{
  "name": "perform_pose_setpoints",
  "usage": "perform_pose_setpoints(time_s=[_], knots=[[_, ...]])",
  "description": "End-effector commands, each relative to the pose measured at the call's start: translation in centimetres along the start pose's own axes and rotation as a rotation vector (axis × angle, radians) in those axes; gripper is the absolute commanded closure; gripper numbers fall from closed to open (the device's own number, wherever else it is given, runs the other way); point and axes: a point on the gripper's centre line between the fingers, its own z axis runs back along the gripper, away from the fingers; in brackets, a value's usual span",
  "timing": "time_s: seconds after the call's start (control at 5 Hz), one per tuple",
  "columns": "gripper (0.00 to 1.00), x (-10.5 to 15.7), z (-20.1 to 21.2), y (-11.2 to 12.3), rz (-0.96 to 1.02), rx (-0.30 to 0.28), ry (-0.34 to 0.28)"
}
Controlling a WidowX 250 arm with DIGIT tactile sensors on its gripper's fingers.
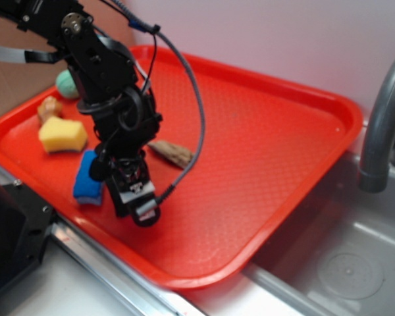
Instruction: Grab the black box.
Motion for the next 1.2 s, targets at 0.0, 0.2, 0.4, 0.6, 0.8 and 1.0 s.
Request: perform_pose_setpoints(time_s=[0.0,0.2,0.4,0.6,0.8,1.0], knots=[[1.0,-1.9,10.1,4.5,0.32,0.141,-0.107],[1.0,-2.7,16.1,7.8,0.56,0.215,-0.163],[1.0,-1.7,21.6,8.5,0.669,0.311,-0.125],[1.0,2.1,23.3,6.9,0.608,0.371,-0.106],[1.0,2.1,22.7,6.8,0.597,0.305,-0.155],[1.0,2.2,21.5,7.0,0.612,0.275,-0.195]])
